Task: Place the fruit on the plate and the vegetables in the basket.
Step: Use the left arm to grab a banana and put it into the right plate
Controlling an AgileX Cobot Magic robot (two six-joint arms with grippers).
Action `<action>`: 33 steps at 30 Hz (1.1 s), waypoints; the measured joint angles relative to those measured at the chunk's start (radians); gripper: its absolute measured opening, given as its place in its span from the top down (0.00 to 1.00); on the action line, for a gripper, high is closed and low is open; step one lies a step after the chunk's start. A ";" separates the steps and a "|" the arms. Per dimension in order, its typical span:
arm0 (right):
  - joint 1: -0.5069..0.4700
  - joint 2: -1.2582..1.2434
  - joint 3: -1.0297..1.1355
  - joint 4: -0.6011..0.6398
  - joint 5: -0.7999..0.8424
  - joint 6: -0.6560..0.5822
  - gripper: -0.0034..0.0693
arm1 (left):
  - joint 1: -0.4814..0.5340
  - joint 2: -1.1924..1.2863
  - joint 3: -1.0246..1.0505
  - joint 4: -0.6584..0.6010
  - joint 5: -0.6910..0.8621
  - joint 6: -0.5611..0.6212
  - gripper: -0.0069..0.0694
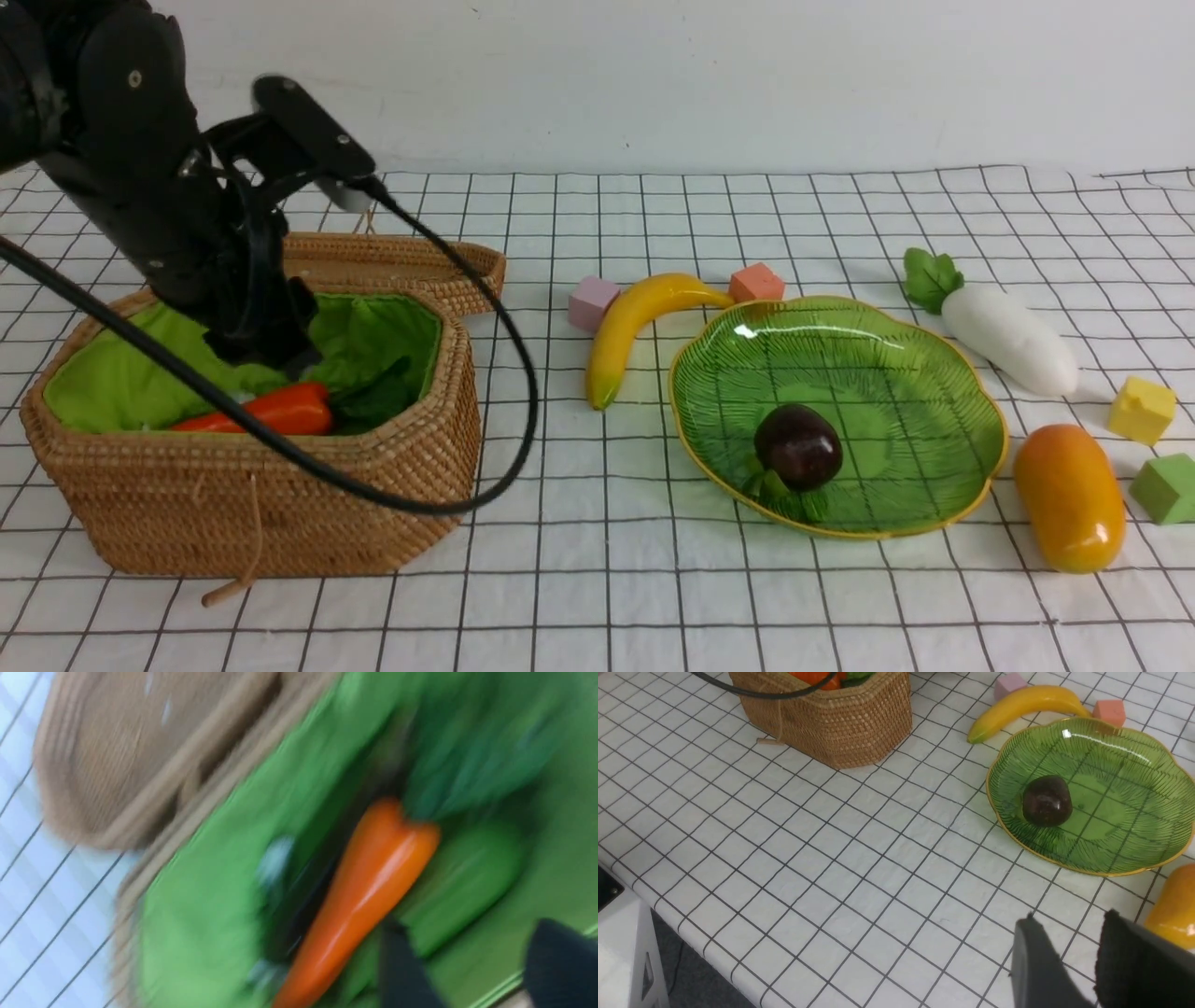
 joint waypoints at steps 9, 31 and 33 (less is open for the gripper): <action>0.000 0.000 0.000 -0.170 -0.048 0.141 0.64 | -0.231 0.128 -0.204 -0.208 0.012 -0.160 0.91; 0.000 0.000 0.000 -0.182 -0.052 0.181 0.63 | -0.279 0.369 -0.560 -0.129 0.191 -0.321 0.64; 0.000 0.000 0.000 -0.182 -0.052 0.184 0.63 | -0.279 0.370 -0.560 -0.127 0.189 -0.321 0.64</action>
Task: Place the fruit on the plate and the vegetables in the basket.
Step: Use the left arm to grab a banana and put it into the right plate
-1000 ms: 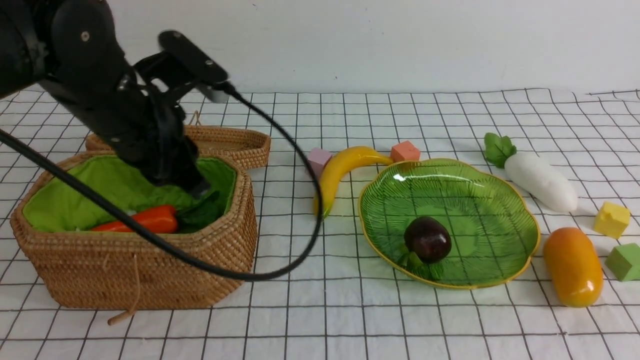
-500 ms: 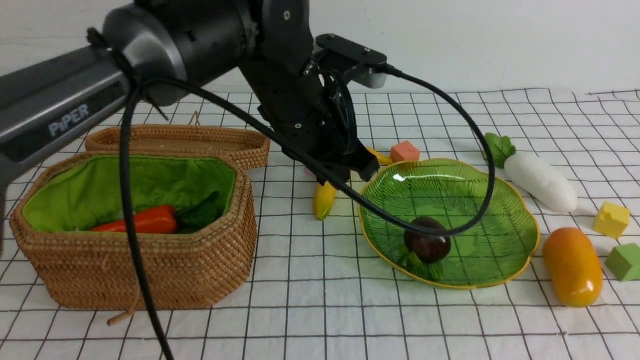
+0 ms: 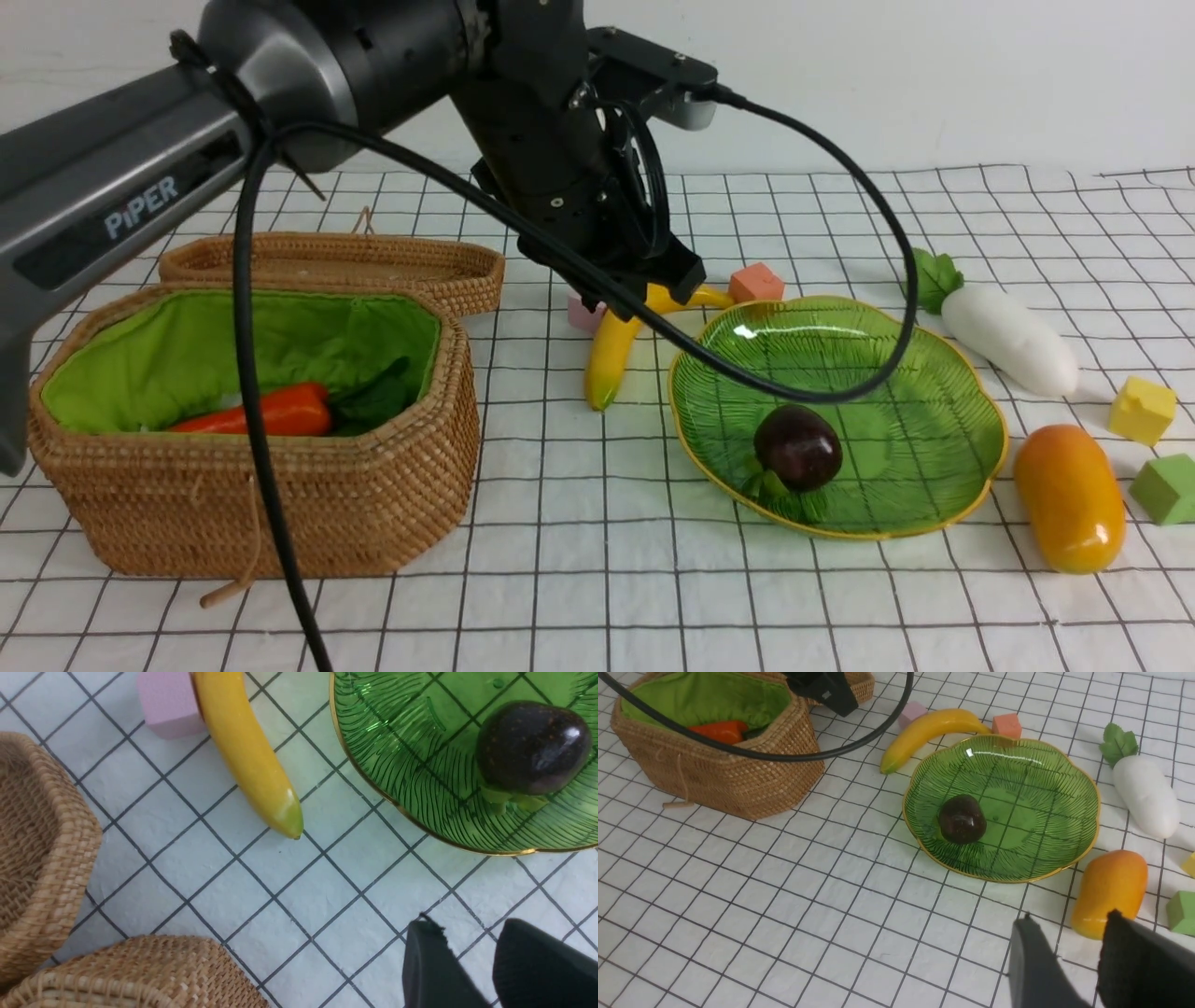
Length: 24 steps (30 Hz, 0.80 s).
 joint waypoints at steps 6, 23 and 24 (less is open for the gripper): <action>0.000 0.000 0.000 0.000 0.000 0.000 0.63 | 0.000 0.031 -0.002 -0.001 -0.038 0.000 0.64; 0.000 0.000 0.000 0.004 0.000 0.000 0.63 | 0.000 0.329 -0.002 0.433 -0.427 -0.357 0.30; 0.000 0.000 0.000 0.006 0.000 0.000 0.63 | 0.001 0.340 -0.002 0.449 -0.441 -0.384 0.29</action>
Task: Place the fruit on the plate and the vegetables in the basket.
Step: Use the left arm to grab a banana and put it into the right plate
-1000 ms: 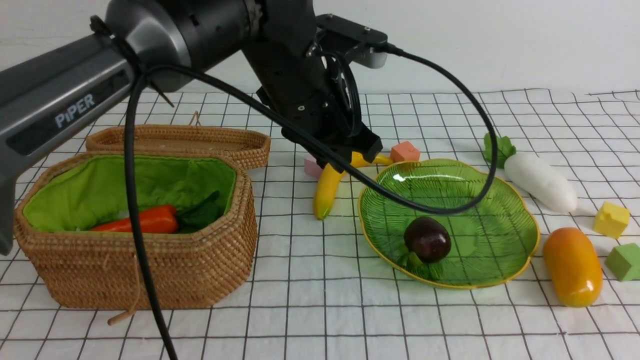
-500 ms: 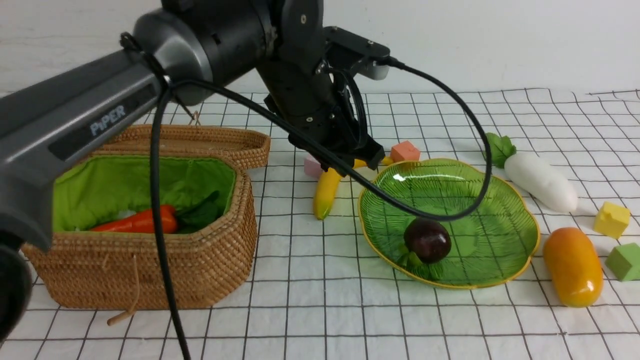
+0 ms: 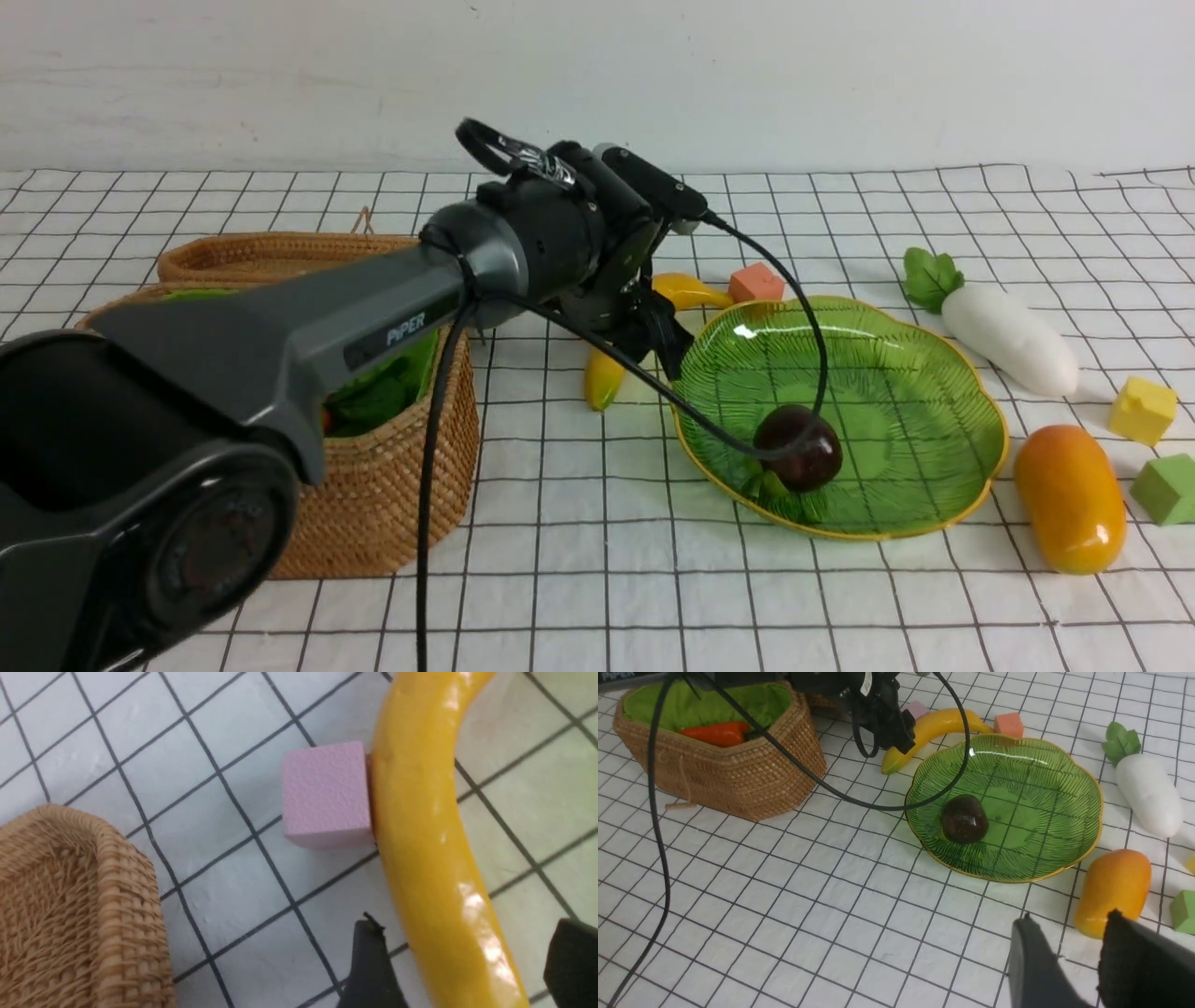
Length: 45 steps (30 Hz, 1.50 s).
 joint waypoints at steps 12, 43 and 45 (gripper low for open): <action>0.000 0.000 0.000 0.001 0.001 -0.001 0.63 | 0.005 0.078 0.000 0.014 -0.053 -0.043 0.30; 0.000 0.000 0.000 0.017 0.017 -0.004 0.63 | -0.035 -0.163 -0.008 -0.383 0.003 0.592 0.52; 0.000 0.000 0.000 0.024 0.023 -0.004 0.63 | -0.059 -0.125 -0.006 -0.464 0.028 0.740 0.52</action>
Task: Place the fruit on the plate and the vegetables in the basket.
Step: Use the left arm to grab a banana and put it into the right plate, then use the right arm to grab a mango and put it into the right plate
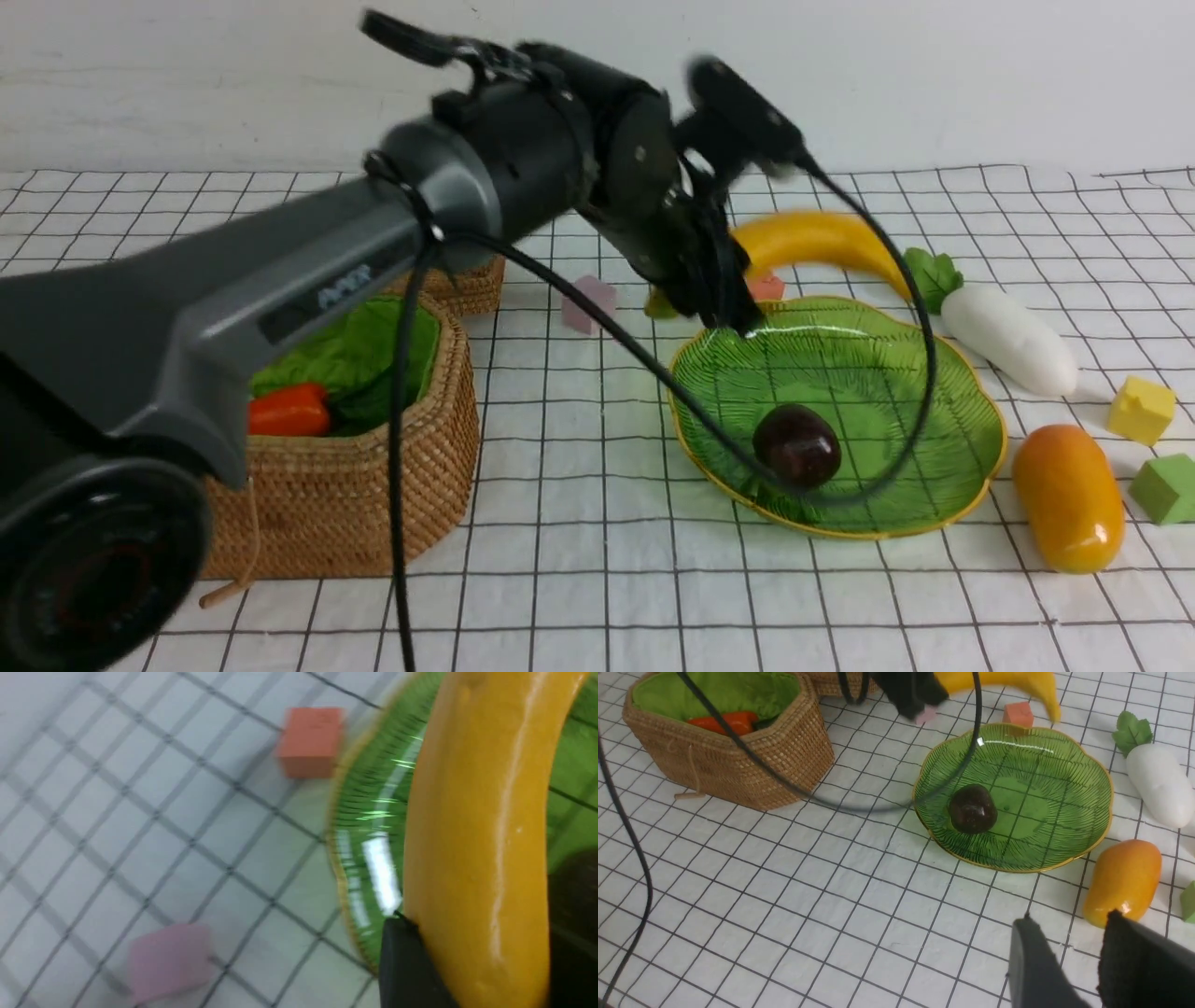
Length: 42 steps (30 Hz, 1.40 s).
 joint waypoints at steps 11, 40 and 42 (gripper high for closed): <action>0.000 0.000 0.001 0.083 0.055 0.000 0.63 | -0.004 0.094 0.002 -0.163 -0.131 0.183 0.52; 0.000 0.313 0.086 -0.146 -0.070 0.102 0.63 | -0.006 -0.520 0.006 -0.062 0.272 -0.427 0.91; -0.024 0.449 0.083 -0.188 -0.130 0.085 0.63 | -0.006 -0.656 0.073 -0.027 0.332 -0.469 0.93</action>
